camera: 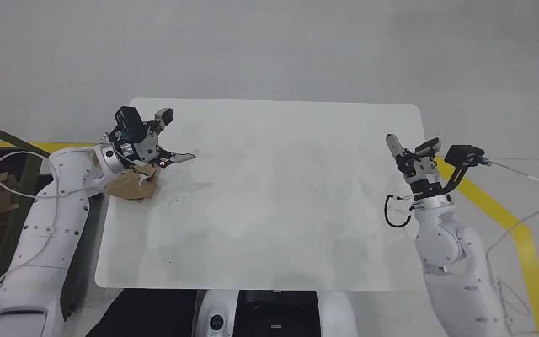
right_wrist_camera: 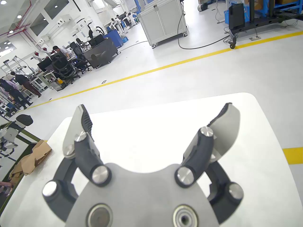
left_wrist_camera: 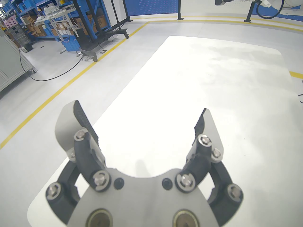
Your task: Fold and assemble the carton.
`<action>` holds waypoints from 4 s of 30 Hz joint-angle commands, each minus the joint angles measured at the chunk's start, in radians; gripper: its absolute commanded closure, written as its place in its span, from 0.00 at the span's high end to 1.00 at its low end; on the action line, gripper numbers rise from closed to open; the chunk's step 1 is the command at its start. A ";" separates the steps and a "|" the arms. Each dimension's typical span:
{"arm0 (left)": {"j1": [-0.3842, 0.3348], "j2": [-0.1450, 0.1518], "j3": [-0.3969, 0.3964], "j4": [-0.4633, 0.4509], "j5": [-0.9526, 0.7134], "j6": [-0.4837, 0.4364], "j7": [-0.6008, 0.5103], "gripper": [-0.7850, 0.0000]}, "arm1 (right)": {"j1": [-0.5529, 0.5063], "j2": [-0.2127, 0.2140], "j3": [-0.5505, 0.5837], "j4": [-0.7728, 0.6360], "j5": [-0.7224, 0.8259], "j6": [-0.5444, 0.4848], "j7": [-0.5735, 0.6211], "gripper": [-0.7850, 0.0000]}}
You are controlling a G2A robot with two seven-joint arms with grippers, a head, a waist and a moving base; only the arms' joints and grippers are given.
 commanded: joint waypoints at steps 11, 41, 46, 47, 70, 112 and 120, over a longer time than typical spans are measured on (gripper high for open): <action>0.000 0.000 0.000 0.000 0.000 0.000 0.000 1.00 | 0.000 0.000 0.000 0.000 0.000 0.000 0.000 1.00; 0.062 0.019 -0.101 0.017 -0.330 0.000 -0.276 1.00 | 0.000 0.000 0.000 0.000 0.000 0.000 0.000 1.00; 0.068 0.052 -0.132 0.064 -0.519 0.000 -0.425 1.00 | 0.000 0.000 0.000 0.000 0.000 0.000 0.000 1.00; 0.067 0.059 -0.137 0.079 -0.560 0.000 -0.456 1.00 | 0.000 0.000 0.000 0.000 0.000 0.000 0.000 1.00; -0.042 0.115 -0.159 0.400 -1.018 0.000 -0.792 1.00 | 0.000 0.000 0.000 0.000 0.000 0.000 0.000 1.00; -0.352 0.156 -0.168 0.950 -1.417 0.332 -1.456 1.00 | 0.000 0.000 0.000 0.000 0.000 0.000 0.000 1.00; -0.407 0.129 -0.105 1.043 -1.368 0.383 -1.485 1.00 | 0.000 0.000 0.000 0.000 0.000 0.000 0.000 1.00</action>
